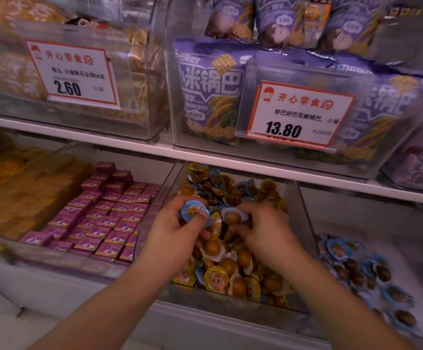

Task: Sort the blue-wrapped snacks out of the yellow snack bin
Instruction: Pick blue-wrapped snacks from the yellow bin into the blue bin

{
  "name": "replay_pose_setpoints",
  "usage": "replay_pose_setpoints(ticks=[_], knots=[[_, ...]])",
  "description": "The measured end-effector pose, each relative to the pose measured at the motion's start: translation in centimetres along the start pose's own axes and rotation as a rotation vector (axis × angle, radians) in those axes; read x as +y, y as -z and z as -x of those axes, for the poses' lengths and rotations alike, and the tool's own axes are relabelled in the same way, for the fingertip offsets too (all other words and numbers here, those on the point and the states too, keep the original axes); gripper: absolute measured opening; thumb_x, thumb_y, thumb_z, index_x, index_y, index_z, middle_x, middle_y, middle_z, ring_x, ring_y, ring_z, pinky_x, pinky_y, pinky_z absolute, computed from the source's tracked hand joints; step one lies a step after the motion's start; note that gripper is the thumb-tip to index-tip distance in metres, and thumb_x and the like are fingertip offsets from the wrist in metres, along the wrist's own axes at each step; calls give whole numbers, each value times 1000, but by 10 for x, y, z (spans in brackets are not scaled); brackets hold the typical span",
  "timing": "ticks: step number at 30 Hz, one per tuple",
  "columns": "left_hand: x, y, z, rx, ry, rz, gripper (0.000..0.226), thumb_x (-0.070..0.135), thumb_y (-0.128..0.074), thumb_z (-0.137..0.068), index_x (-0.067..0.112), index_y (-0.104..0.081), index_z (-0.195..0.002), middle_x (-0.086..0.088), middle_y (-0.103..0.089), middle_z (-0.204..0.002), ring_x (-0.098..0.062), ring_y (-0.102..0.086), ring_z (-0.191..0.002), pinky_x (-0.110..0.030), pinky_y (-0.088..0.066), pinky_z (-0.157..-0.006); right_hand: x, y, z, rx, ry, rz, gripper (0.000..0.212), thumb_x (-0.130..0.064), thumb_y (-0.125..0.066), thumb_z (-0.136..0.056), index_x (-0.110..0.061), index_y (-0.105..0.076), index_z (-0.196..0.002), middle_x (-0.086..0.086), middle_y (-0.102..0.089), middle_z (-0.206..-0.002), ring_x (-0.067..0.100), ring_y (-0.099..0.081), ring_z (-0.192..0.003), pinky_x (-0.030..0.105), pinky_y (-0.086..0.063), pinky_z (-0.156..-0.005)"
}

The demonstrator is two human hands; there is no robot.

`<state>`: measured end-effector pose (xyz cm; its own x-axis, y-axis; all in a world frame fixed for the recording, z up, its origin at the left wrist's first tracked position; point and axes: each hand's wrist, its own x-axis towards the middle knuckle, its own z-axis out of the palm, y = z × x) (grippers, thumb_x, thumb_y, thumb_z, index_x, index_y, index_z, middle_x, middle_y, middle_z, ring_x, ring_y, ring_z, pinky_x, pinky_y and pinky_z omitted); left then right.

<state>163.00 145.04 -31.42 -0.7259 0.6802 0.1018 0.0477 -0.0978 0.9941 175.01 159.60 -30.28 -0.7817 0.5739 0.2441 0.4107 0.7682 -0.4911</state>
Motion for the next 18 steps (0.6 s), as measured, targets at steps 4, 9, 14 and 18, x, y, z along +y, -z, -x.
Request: replay_pose_setpoints(ticks=[4, 9, 14, 18], knots=[[3, -6, 1, 35, -22, 26, 6, 21, -60, -96, 22, -63, -102, -2, -73, -79, -19, -70, -62, -24, -52, -50, -9, 16, -2, 117, -118, -322, 23, -23, -75, -85, -29, -74, -107, -15, -71, -98, 3, -64, -94, 24, -51, -84], [9, -14, 7, 115, -117, 44, 9, 24, -58, -97, 23, -63, -104, 3, -73, -90, -13, -72, -81, -22, -54, -64, -41, 19, 15, 83, -155, -796, 17, -12, -70, -89, -23, -72, -101, -3, -76, -85, 7, -71, -79, 20, -55, -67], [9, -25, 23, 50, -252, -103, 15, 34, -52, -100, 39, -61, -111, 9, -72, -97, -5, -70, -78, -23, -55, -55, -73, 5, 36, -235, -604, -1570, 28, -11, -49, -92, -7, -67, -114, 9, -65, -82, 14, -56, -62, 25, -41, -47], [5, -31, 23, -116, -388, -419, 28, 46, -36, -100, 51, -58, -117, 19, -55, -138, 10, -49, -124, -24, -46, -100, -73, 22, 42, -204, -605, -1632, 27, -31, -49, -93, -13, -66, -102, 6, -64, -78, 14, -56, -60, 24, -29, -41]])
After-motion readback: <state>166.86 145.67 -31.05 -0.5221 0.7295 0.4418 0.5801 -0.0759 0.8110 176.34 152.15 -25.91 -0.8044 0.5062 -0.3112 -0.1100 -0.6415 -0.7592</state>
